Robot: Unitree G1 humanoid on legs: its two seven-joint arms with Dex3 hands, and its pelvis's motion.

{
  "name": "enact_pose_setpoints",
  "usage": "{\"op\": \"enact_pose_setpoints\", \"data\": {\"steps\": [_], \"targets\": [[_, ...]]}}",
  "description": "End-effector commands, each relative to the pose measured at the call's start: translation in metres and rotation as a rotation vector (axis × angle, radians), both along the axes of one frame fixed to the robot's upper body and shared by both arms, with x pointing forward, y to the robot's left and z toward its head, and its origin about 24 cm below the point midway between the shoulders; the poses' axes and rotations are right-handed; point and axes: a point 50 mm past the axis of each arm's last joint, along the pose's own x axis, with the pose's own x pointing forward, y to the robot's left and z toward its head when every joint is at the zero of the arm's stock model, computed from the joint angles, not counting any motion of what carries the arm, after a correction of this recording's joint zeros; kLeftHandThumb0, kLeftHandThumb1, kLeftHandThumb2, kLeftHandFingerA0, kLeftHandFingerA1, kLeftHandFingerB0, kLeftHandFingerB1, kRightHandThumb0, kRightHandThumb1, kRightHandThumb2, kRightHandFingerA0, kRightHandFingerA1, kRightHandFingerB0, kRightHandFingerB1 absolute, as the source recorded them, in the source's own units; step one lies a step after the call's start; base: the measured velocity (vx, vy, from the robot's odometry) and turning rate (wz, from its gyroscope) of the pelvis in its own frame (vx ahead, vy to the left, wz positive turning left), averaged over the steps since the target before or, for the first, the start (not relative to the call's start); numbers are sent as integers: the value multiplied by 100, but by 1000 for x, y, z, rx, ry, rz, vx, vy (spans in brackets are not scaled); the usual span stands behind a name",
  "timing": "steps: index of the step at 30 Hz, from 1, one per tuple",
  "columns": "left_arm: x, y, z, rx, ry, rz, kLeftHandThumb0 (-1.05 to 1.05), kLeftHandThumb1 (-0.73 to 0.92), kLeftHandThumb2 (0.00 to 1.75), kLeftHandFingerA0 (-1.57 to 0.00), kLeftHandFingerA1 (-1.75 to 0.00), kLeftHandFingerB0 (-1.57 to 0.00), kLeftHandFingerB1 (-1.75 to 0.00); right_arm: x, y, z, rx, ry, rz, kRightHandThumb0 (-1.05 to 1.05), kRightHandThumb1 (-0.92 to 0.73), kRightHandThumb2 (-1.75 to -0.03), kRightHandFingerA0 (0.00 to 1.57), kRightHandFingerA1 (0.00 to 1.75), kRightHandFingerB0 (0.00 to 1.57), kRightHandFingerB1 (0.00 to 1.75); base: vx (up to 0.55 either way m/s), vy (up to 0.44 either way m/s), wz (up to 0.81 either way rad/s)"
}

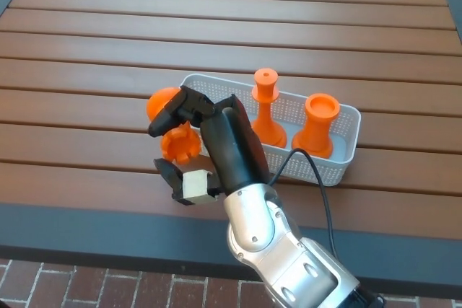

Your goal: Using the right hand to place 3 different shape and weight chess pieces into a small container

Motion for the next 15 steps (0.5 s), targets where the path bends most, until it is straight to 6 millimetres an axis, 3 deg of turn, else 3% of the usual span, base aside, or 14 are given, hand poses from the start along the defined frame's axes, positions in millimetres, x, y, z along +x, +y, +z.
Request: {"op": "enact_pose_setpoints", "data": {"steps": [1,9,10,13,14,15], "targets": [[-37,-30,-6,-162,69,67,-2,50,122,-102,-153,-93,-122,-48,80,139,599,-280,218,-13,-41,-144,91,173,81,160,0,0,0],[-37,-29,-7,-133,91,34,-8,48,117,-103,-150,-95,-120,-38,73,148,504,-344,222,-12,-46,-139,91,175,78,161,0,0,0],[-37,-27,-6,-114,88,41,-5,48,120,-100,-153,-92,-125,-29,71,147,444,-353,211,-10,-50,-119,84,175,76,167,0,0,0],[-36,-24,-5,-84,78,50,-5,48,120,-100,-153,-92,-125,-15,65,150,360,-371,189,-10,-50,-119,84,175,76,167,0,0,0],[-36,-23,-5,-74,81,43,-6,49,119,-102,-150,-91,-125,-9,61,149,330,-366,180,-17,-51,-117,121,145,101,133,0,0,0],[-36,-22,-4,-67,85,39,-6,49,119,-102,-150,-91,-125,-5,59,147,308,-361,173,-17,-51,-117,121,145,101,133,0,0,0]]}}
